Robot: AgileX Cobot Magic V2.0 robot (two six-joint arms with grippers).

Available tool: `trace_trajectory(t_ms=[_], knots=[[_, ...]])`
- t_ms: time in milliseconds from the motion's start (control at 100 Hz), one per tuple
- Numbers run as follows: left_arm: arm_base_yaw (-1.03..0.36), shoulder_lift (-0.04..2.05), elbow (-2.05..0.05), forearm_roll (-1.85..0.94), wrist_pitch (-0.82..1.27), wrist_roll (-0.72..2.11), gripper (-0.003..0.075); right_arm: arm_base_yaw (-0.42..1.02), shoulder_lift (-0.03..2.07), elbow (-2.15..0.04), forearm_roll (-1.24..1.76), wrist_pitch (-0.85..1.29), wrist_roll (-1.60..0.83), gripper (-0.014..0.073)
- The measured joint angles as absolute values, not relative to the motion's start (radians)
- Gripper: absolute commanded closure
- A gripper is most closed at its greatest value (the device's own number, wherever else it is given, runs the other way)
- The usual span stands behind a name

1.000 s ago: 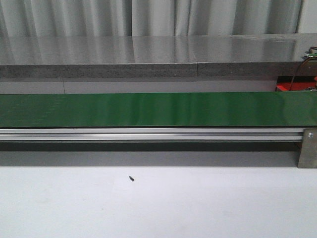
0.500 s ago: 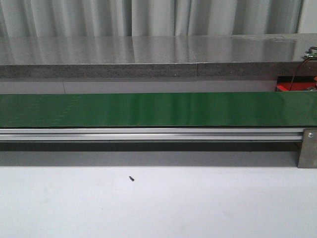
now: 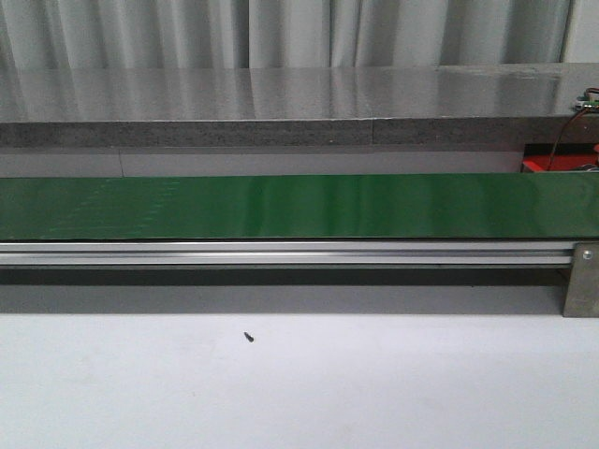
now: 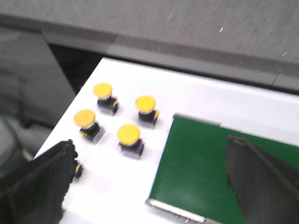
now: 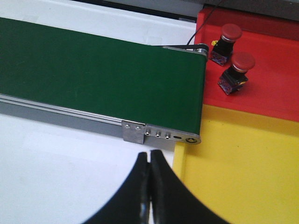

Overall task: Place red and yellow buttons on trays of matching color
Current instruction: 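Lower the left gripper onto a red button and grasp it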

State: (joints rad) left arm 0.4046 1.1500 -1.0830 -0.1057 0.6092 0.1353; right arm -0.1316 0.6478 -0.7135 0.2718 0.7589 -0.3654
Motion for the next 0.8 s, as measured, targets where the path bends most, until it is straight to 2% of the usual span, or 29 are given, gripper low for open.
trace_trajectory(t_ms=[130,290,800], knots=[[0.502,1.301,-1.182,-0.055,0.738,0.099,0.0101,-0.132,0.648,-0.713,0.274,0.759,-0.365,0.0662],[0.587,1.444,-1.236,-0.018,0.765,0.056,0.0101,-0.132,0.648,-0.713,0.273,0.759,-0.365,0.0662],[0.616,1.699,-1.262,0.119,0.694,-0.016,0.0101,-0.132,0.648,-0.713,0.273,0.759,-0.365,0.0662]])
